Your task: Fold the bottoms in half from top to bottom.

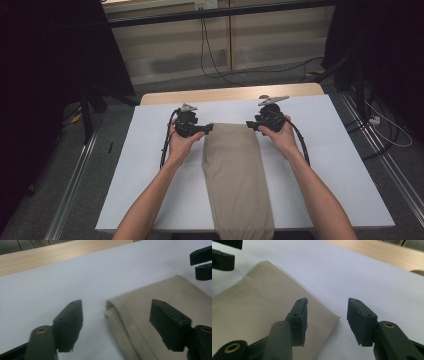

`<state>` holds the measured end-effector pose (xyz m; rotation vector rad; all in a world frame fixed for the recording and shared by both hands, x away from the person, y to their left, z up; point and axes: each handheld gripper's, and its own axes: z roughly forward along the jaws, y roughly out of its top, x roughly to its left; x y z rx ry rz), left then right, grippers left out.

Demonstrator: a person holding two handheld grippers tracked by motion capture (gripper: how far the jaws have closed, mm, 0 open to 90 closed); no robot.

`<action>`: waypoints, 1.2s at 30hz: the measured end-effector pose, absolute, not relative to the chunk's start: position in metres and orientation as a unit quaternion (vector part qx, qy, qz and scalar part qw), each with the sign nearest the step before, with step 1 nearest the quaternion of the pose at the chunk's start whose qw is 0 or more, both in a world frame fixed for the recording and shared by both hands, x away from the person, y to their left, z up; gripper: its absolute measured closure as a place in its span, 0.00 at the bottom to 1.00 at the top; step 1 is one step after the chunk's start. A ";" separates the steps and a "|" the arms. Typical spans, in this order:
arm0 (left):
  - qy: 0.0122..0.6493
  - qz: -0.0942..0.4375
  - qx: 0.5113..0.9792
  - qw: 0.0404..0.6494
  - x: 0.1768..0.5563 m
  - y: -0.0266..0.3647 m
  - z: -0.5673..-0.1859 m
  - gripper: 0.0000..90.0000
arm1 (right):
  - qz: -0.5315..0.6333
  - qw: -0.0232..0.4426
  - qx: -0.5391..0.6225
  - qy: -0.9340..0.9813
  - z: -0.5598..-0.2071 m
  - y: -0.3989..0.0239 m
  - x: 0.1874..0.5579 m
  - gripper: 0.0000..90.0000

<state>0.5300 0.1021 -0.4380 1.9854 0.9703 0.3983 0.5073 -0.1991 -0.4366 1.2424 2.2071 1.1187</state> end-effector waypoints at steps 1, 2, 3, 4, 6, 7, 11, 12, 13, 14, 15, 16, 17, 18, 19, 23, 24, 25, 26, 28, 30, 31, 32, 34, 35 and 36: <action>0.395 0.160 0.795 0.432 0.534 0.102 -0.441 0.34 | 0.391 0.180 0.443 0.786 -0.440 -0.198 0.513 0.57; 0.402 0.160 0.793 0.429 0.539 0.101 -0.443 0.35 | 0.390 0.178 0.442 0.788 -0.442 -0.196 0.518 0.57; 0.410 0.151 0.789 0.432 0.542 0.100 -0.446 0.36 | 0.390 0.173 0.443 0.789 -0.445 -0.195 0.522 0.57; 0.411 0.145 0.787 0.436 0.546 0.099 -0.447 0.38 | 0.390 0.168 0.444 0.789 -0.447 -0.194 0.526 0.56; 0.405 0.133 0.794 0.433 0.552 0.096 -0.450 0.38 | 0.383 0.166 0.445 0.792 -0.450 -0.191 0.532 0.55; 0.404 0.131 0.797 0.429 0.554 0.094 -0.453 0.37 | 0.387 0.158 0.447 0.791 -0.452 -0.191 0.534 0.55; 0.412 0.130 0.802 0.413 0.558 0.089 -0.463 0.31 | 0.384 0.154 0.439 0.797 -0.459 -0.186 0.535 0.51; 0.411 0.132 0.801 0.415 0.557 0.089 -0.463 0.29 | 0.384 0.153 0.438 0.798 -0.459 -0.186 0.535 0.51; 0.409 0.133 0.802 0.414 0.556 0.088 -0.464 0.29 | 0.385 0.148 0.437 0.799 -0.459 -0.187 0.535 0.53; 0.404 0.133 0.807 0.410 0.555 0.087 -0.463 0.30 | 0.386 0.139 0.438 0.800 -0.459 -0.187 0.534 0.55; 0.399 0.135 0.811 0.406 0.554 0.087 -0.462 0.33 | 0.385 0.142 0.434 0.802 -0.459 -0.186 0.533 0.55; 0.396 0.131 0.814 0.404 0.552 0.086 -0.461 0.38 | 0.385 0.140 0.432 0.804 -0.459 -0.185 0.532 0.56; 0.394 0.124 0.816 0.404 0.551 0.087 -0.461 0.43 | 0.383 0.137 0.429 0.807 -0.459 -0.184 0.531 0.58; 0.390 0.121 0.819 0.403 0.550 0.089 -0.460 0.48 | 0.378 0.134 0.426 0.811 -0.457 -0.184 0.530 0.63; 0.390 0.116 0.817 0.408 0.549 0.090 -0.461 0.53 | 0.376 0.125 0.422 0.815 -0.456 -0.183 0.530 0.69; 0.379 0.070 0.814 0.434 0.544 0.095 -0.464 0.90 | 0.378 0.092 0.418 0.821 -0.454 -0.181 0.527 0.93; 0.384 0.067 0.810 0.438 0.543 0.095 -0.464 0.92 | 0.377 0.095 0.417 0.821 -0.453 -0.181 0.526 0.94; 0.389 0.066 0.807 0.440 0.543 0.095 -0.464 0.93 | 0.375 0.096 0.417 0.822 -0.452 -0.180 0.525 0.94; 0.393 0.065 0.805 0.439 0.544 0.096 -0.462 0.94 | 0.377 0.099 0.420 0.819 -0.451 -0.181 0.524 0.95; 0.399 0.067 0.793 0.455 0.544 0.097 -0.457 0.95 | 0.395 0.106 0.430 0.805 -0.446 -0.184 0.523 0.95; 0.398 0.073 0.787 0.466 0.543 0.099 -0.450 0.95 | 0.413 0.116 0.432 0.793 -0.439 -0.187 0.521 0.96; 0.399 0.077 0.783 0.471 0.543 0.099 -0.446 0.95 | 0.419 0.122 0.432 0.789 -0.435 -0.188 0.520 0.96; 0.399 0.081 0.780 0.475 0.543 0.099 -0.442 0.95 | 0.429 0.126 0.432 0.783 -0.431 -0.189 0.520 0.96; 0.401 0.086 0.775 0.482 0.545 0.099 -0.435 0.95 | 0.446 0.135 0.438 0.769 -0.423 -0.192 0.519 0.96; 0.401 0.088 0.770 0.488 0.546 0.100 -0.431 0.95 | 0.454 0.140 0.438 0.763 -0.419 -0.194 0.518 0.96; 0.402 0.087 0.765 0.495 0.547 0.100 -0.427 0.95 | 0.458 0.146 0.440 0.758 -0.416 -0.195 0.518 0.96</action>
